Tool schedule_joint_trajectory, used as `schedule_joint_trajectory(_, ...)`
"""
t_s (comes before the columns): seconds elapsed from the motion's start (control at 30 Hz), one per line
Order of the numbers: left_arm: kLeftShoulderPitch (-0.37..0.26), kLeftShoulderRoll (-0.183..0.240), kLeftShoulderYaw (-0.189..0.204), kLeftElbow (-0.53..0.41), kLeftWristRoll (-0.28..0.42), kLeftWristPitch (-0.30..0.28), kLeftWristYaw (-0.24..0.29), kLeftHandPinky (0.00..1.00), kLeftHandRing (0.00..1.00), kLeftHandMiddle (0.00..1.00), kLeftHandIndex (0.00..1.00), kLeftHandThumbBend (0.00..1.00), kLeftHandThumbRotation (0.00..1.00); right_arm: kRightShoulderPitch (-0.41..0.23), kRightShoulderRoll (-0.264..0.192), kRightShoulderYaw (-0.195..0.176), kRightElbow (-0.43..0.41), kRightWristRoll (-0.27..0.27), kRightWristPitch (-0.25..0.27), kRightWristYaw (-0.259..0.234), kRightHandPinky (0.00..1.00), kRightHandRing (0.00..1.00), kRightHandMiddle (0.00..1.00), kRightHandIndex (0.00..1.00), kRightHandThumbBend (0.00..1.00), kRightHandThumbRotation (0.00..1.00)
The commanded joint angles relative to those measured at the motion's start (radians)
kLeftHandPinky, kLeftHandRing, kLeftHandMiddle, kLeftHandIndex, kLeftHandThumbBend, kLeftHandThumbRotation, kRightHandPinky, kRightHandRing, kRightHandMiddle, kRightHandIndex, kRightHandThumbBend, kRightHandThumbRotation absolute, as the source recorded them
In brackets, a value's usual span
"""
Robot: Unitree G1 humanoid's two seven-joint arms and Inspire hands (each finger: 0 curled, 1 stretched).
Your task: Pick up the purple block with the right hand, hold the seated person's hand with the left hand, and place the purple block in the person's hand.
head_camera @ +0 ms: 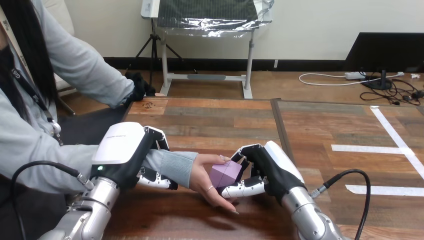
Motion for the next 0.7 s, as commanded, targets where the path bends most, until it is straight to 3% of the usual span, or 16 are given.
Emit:
schedule_joint_trajectory(0.0,-0.206,-0.057,-0.013,-0.011,-0.004,-0.036,0.040,0.26,0.29,0.33,0.35,0.96,0.20,-0.151,0.032,0.016,-0.019,-0.008,-0.028,-0.028,0.07,0.11,0.17,0.20,0.37,0.12)
schedule_joint_trajectory(0.67,-0.205,-0.070,-0.022,0.017,0.008,-0.054,0.077,0.25,0.28,0.32,0.34,0.96,0.21,-0.173,0.020,0.018,-0.005,-0.021,-0.038,-0.039,0.07,0.11,0.18,0.20,0.37,0.12)
